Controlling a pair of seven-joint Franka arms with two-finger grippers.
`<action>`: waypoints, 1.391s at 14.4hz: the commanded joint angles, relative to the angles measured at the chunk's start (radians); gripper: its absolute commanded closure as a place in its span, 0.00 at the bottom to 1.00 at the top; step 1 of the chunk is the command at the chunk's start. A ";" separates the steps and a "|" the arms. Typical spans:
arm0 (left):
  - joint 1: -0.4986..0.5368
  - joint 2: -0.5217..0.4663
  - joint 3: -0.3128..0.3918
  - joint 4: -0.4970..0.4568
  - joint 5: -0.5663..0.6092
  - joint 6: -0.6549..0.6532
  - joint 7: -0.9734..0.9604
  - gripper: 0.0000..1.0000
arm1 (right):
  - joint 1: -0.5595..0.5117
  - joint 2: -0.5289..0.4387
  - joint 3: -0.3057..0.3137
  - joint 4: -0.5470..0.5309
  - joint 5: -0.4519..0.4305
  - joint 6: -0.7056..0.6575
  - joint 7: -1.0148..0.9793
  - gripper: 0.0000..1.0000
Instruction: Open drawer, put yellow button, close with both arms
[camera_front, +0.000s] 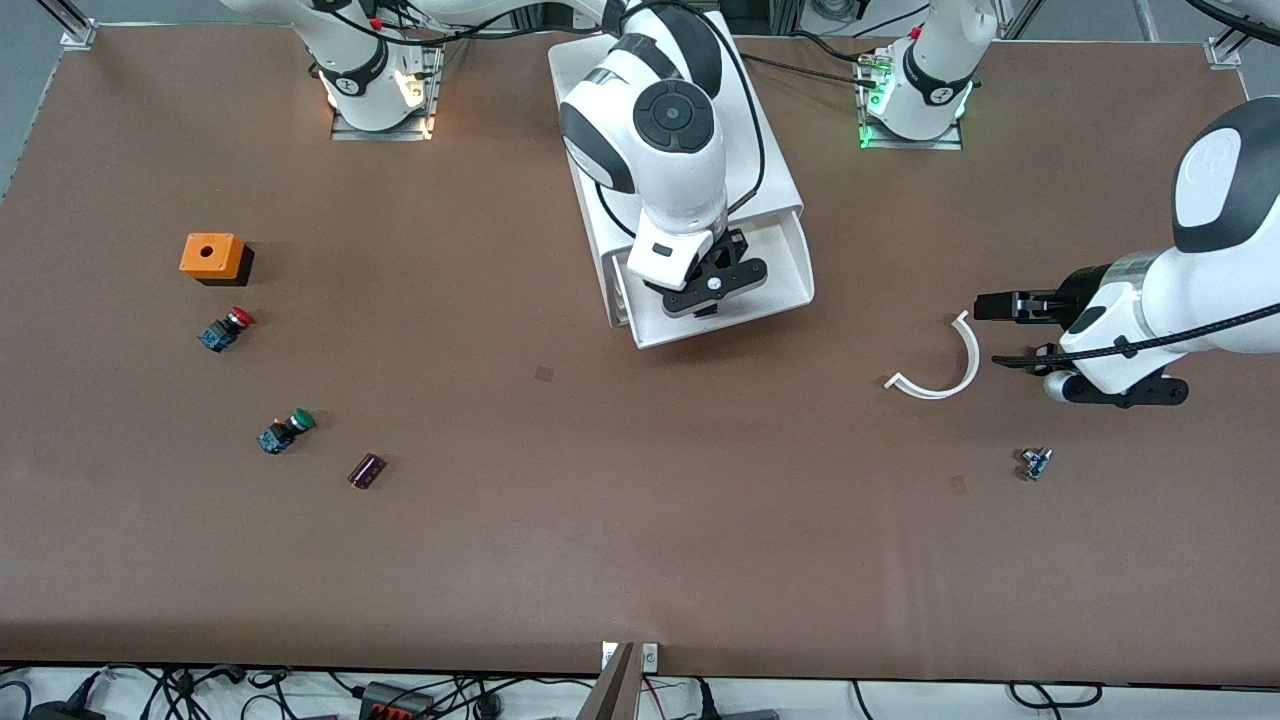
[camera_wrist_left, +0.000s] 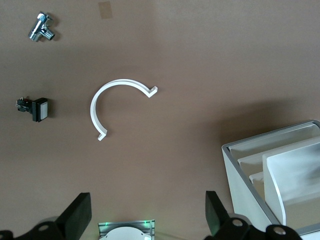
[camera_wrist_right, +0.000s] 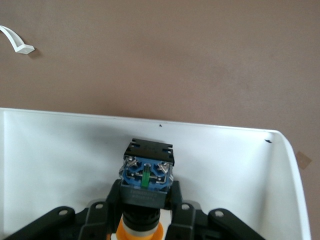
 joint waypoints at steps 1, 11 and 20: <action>-0.003 0.014 -0.010 0.035 0.014 -0.014 -0.028 0.00 | 0.012 0.010 -0.003 0.022 0.010 -0.014 0.025 1.00; -0.004 0.014 -0.012 0.034 0.014 -0.003 -0.055 0.00 | -0.004 -0.013 -0.042 0.068 0.006 -0.025 0.097 0.00; -0.170 0.006 -0.022 -0.086 0.028 0.353 -0.301 0.00 | -0.028 -0.055 -0.248 0.108 0.000 -0.126 0.054 0.00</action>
